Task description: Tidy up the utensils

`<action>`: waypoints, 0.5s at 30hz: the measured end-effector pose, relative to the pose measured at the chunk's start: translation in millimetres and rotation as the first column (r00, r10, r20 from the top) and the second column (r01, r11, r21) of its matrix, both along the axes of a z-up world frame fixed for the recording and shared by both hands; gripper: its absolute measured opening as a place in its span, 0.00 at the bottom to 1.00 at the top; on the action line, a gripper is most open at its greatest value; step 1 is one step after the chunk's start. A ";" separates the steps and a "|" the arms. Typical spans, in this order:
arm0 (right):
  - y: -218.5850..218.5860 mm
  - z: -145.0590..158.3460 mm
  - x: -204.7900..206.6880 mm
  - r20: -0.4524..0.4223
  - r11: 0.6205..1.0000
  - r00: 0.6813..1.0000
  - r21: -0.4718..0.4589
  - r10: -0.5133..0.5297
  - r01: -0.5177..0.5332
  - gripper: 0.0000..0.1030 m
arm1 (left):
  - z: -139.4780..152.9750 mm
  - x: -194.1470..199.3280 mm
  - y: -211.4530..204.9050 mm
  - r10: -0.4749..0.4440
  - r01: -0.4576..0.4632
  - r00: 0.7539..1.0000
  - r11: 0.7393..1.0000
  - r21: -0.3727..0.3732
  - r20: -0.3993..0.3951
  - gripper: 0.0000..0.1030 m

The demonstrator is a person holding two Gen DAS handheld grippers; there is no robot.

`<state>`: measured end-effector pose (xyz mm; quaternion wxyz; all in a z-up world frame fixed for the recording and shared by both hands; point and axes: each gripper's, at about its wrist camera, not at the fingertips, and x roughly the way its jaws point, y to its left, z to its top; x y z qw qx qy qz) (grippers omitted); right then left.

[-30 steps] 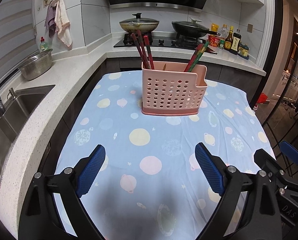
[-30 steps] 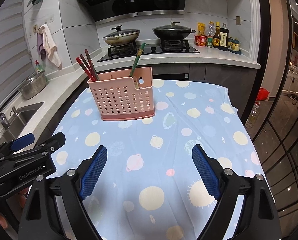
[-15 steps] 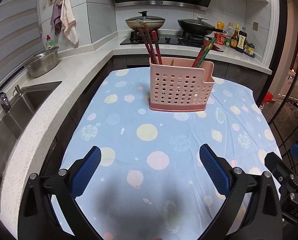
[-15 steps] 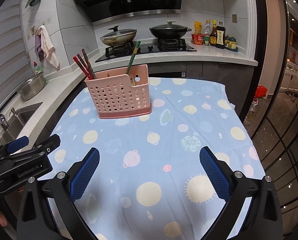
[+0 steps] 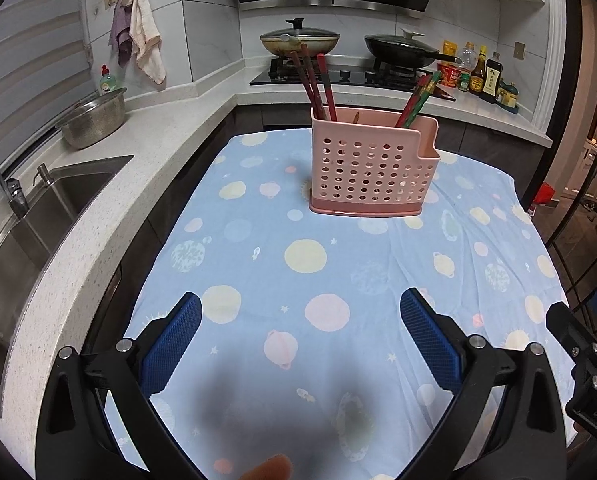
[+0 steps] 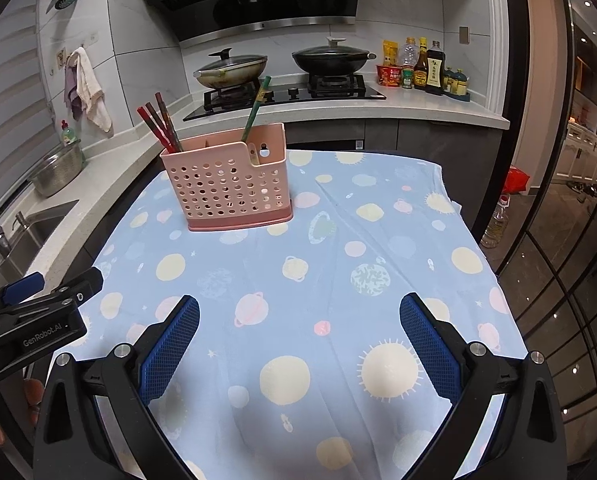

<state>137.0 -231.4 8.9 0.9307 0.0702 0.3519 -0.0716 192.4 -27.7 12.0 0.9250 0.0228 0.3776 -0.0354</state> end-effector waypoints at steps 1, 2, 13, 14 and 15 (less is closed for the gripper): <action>0.0 -0.4 -0.3 0.000 1.000 1.000 -0.001 -0.001 0.001 0.94 | -0.4 -0.4 0.2 0.001 -0.001 1.000 1.000 0.002 -0.001 0.93; -0.1 -0.7 -0.9 0.000 1.000 1.000 0.000 -0.003 0.003 0.94 | -0.9 -1.0 0.1 0.001 -0.001 1.000 1.000 0.004 0.000 0.93; 5.1 -6.7 -1.8 -0.021 1.000 1.000 -0.024 -0.001 0.000 0.94 | -7.2 -3.3 3.2 0.006 -0.006 1.000 1.000 0.016 -0.010 0.93; 5.9 -7.1 -1.7 -0.023 1.000 1.000 -0.025 -0.001 0.000 0.94 | -7.9 -3.4 3.7 0.006 -0.006 1.000 1.000 0.016 -0.013 0.93; 6.5 -7.5 -1.5 -0.025 1.000 1.000 -0.025 -0.001 0.000 0.94 | -8.6 -3.4 4.0 0.006 -0.006 1.000 1.000 0.018 -0.017 0.93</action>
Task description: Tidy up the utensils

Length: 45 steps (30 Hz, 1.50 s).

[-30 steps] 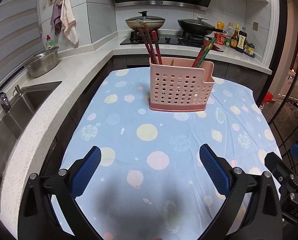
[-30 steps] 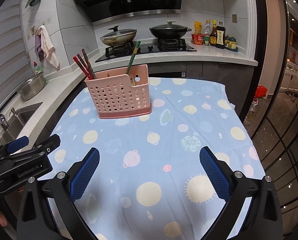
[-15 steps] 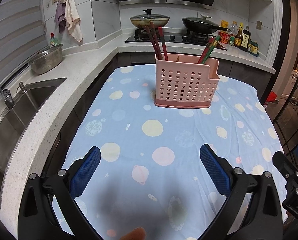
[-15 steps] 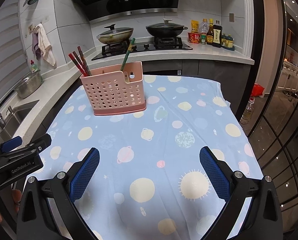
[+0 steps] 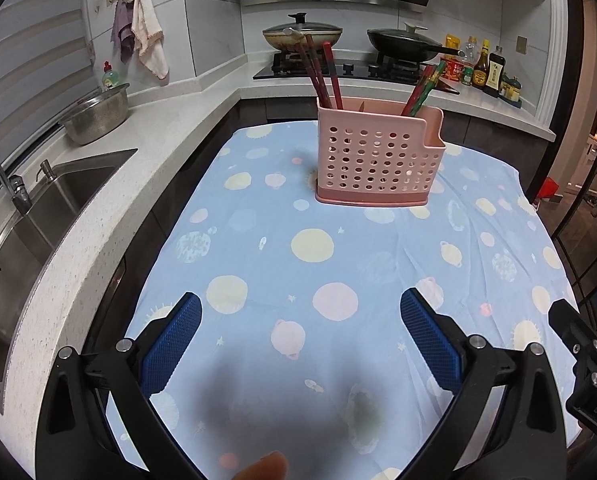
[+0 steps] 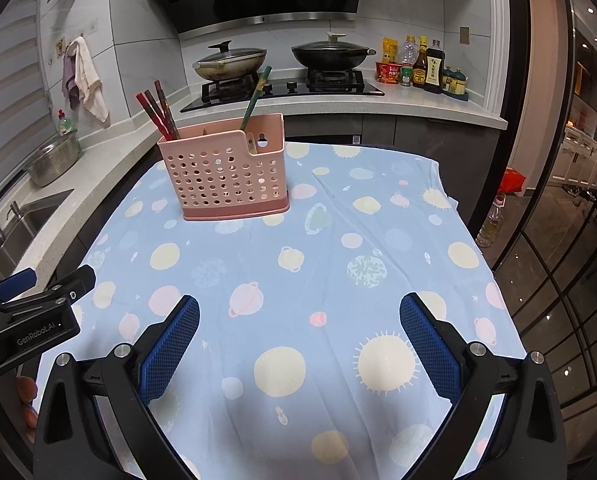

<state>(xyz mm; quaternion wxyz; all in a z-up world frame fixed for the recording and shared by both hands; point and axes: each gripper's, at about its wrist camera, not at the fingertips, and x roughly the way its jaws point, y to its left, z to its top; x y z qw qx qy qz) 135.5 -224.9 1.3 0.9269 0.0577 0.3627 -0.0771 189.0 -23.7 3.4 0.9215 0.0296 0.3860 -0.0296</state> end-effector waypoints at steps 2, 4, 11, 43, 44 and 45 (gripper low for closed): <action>1.3 -0.3 -0.5 -0.005 1.000 1.000 -0.001 0.000 0.000 0.94 | -1.5 0.1 1.3 -0.003 0.003 1.000 1.000 0.004 -0.007 0.93; 2.1 -0.3 0.4 -0.011 1.000 1.000 -0.006 -0.001 0.001 0.94 | -3.0 0.5 1.7 -0.009 0.009 1.000 1.000 0.010 -0.015 0.93; 7.1 0.6 4.4 -0.030 1.000 0.999 -0.014 0.011 -0.012 0.94 | -6.4 2.4 -0.5 -0.025 0.026 0.999 0.999 0.023 -0.044 0.93; 2.8 10.8 17.5 -0.064 0.999 0.997 -0.029 0.030 -0.032 0.94 | 12.2 10.2 -10.6 -0.038 0.040 0.997 0.998 0.038 -0.062 0.93; 2.1 12.1 17.5 -0.061 0.999 0.998 -0.029 0.027 -0.029 0.94 | 12.2 10.0 -10.6 -0.038 0.040 0.997 0.998 0.038 -0.060 0.93; 1.4 12.9 18.2 -0.059 0.999 0.998 -0.027 0.025 -0.027 0.94 | 13.0 10.8 -11.2 -0.038 0.040 0.997 0.998 0.038 -0.060 0.93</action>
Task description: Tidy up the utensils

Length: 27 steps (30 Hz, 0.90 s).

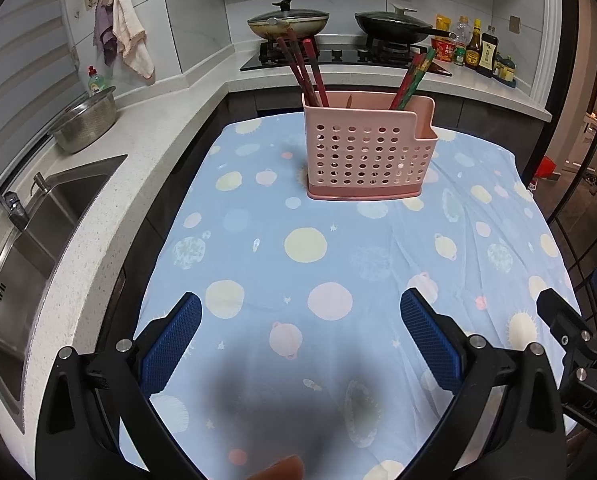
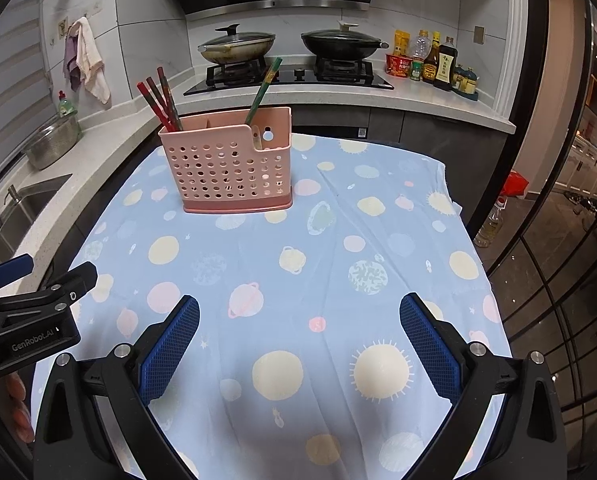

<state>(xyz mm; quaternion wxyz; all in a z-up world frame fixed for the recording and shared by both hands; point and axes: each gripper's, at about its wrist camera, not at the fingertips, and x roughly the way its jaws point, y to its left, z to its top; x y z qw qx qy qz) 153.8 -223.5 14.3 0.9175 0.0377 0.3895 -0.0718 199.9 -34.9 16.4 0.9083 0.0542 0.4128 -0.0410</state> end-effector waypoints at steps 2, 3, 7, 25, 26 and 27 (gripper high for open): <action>-2.1 1.9 1.8 0.004 1.000 1.000 0.005 -0.005 0.005 0.94 | 1.5 1.0 -0.6 0.001 -0.001 1.000 1.000 0.002 0.003 0.93; -2.9 2.3 2.5 0.005 1.000 1.000 0.005 -0.008 0.008 0.94 | 2.0 1.4 -0.7 0.002 -0.002 1.000 1.000 0.003 0.004 0.93; -4.8 0.8 5.2 0.004 1.000 1.000 0.009 -0.009 0.009 0.94 | 4.0 5.1 -1.4 0.006 -0.006 1.000 1.000 -0.003 0.014 0.93; -4.7 -6.2 16.9 -0.003 1.000 1.000 -0.001 -0.011 0.011 0.94 | -6.1 20.0 -1.7 0.031 -0.031 0.999 1.000 0.000 0.017 0.92; -4.7 -6.0 16.6 -0.003 1.000 1.000 -0.001 -0.010 0.010 0.94 | -6.0 19.9 -1.2 0.032 -0.032 0.999 0.999 -0.001 0.017 0.93; -4.8 -6.0 16.8 -0.003 1.000 1.000 -0.001 -0.010 0.010 0.94 | -5.5 20.0 -0.8 0.032 -0.032 0.999 0.999 -0.002 0.018 0.92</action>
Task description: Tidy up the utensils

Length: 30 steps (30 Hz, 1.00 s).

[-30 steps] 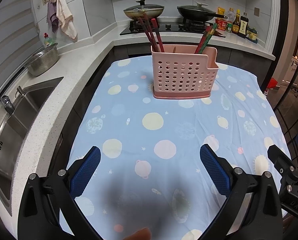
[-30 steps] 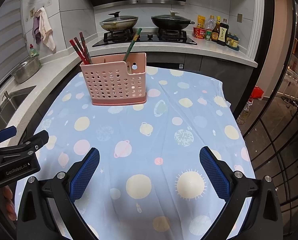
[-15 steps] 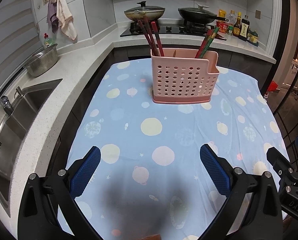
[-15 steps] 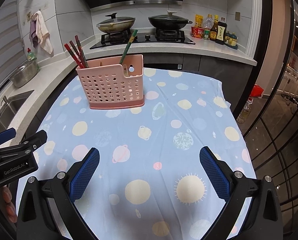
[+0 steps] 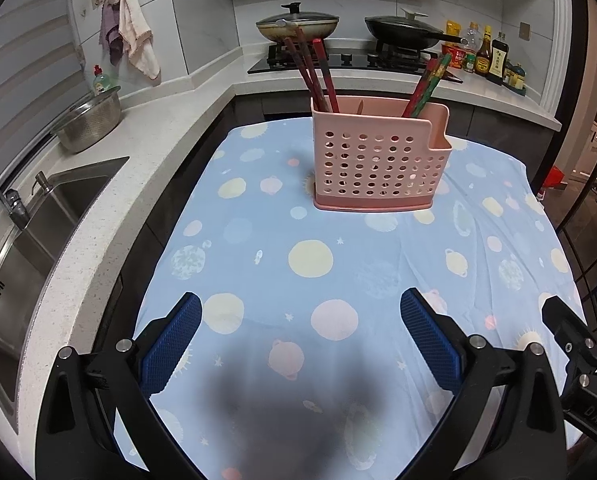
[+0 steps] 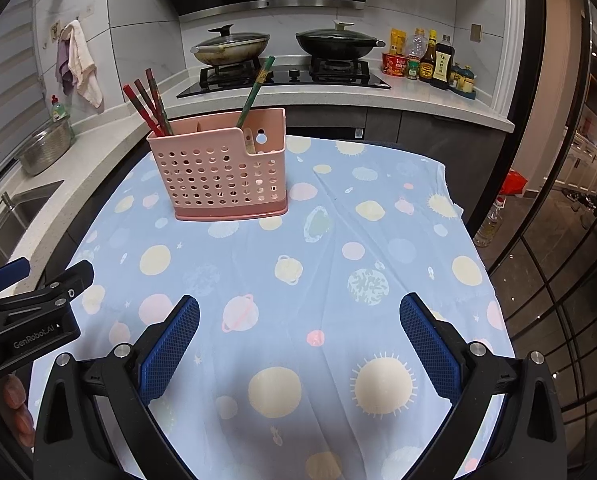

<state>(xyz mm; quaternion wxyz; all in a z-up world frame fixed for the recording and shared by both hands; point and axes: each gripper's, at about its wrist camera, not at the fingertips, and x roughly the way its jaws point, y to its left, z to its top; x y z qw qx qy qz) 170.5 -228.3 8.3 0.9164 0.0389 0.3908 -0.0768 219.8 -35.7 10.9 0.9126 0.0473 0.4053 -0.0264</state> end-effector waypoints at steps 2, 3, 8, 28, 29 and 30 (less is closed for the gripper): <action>0.1 0.1 -0.3 0.000 1.000 1.000 0.001 0.000 0.000 0.94 | 0.6 -0.6 0.5 0.002 -0.002 1.000 1.000 0.002 0.003 0.92; 0.2 0.1 -0.3 0.001 1.000 1.000 0.000 0.000 0.000 0.94 | 0.9 -0.7 1.1 0.002 -0.002 1.000 1.000 0.001 0.004 0.92; 2.6 0.6 2.1 0.005 1.000 1.000 -0.002 0.000 0.000 0.94 | 0.2 0.2 2.8 0.008 -0.008 1.000 1.000 0.002 0.005 0.92; 7.0 1.7 8.3 0.006 1.000 1.000 -0.001 -0.005 0.005 0.94 | -1.4 4.1 3.0 0.009 -0.009 1.000 1.000 0.007 0.003 0.92; 6.9 1.5 9.0 0.006 1.000 1.000 -0.001 -0.007 0.007 0.94 | -1.5 4.4 2.8 0.007 -0.007 1.000 1.000 0.007 0.002 0.92; 7.3 1.5 9.9 0.006 1.000 1.000 -0.003 -0.007 0.007 0.94 | -1.9 5.0 2.5 0.008 -0.008 1.000 1.000 0.008 0.001 0.92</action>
